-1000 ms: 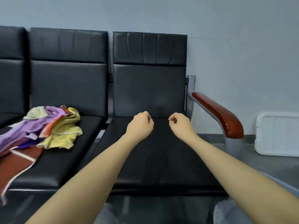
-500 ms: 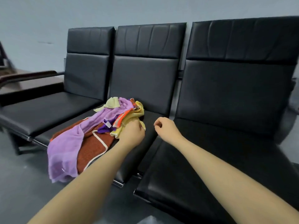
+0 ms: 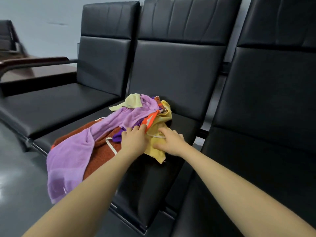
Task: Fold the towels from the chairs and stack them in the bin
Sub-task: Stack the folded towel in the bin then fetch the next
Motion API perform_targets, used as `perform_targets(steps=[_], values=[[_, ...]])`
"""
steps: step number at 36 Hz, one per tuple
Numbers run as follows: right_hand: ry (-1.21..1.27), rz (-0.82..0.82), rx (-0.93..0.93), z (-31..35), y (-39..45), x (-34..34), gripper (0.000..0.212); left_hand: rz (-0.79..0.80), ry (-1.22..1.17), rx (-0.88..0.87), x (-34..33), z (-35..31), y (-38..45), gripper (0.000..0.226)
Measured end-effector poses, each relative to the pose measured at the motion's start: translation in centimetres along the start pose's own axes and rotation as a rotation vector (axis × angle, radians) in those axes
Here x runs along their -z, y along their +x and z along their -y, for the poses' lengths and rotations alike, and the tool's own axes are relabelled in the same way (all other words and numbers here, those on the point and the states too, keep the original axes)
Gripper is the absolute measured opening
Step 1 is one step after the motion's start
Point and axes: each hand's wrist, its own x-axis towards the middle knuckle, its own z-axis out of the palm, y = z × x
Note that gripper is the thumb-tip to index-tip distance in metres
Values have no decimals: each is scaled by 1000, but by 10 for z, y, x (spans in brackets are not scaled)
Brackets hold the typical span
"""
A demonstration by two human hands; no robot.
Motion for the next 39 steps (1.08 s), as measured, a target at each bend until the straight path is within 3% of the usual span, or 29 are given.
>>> perform_targets(steps=[4,5,9,11,14,19,27,32,39], values=[[-43,-121,22,-3,0,-15,13,-57,97,-17,-4,-2,-3,45],[-48,-156,32,-3,-1,-17,9,-79,109,-20,-4,-3,-3,44],[-138,-185,97,-2,-3,-17,15,-212,101,-39,0,-11,-12,52],[-55,-224,93,-3,-8,-15,18,-260,95,-115,3,-14,-18,56],[125,-324,57,-6,-20,-8,18,-150,36,-220,4,-19,-24,44],[378,-325,21,-16,-45,4,26,-121,14,-231,12,-32,-29,48],[421,-444,32,-29,-88,44,17,-119,-21,-192,27,-66,-44,26],[364,-494,46,-40,-117,66,19,-10,-327,-102,36,-93,-61,17],[384,-605,-69,-65,-165,100,23,2,-562,-240,50,-151,-86,13]])
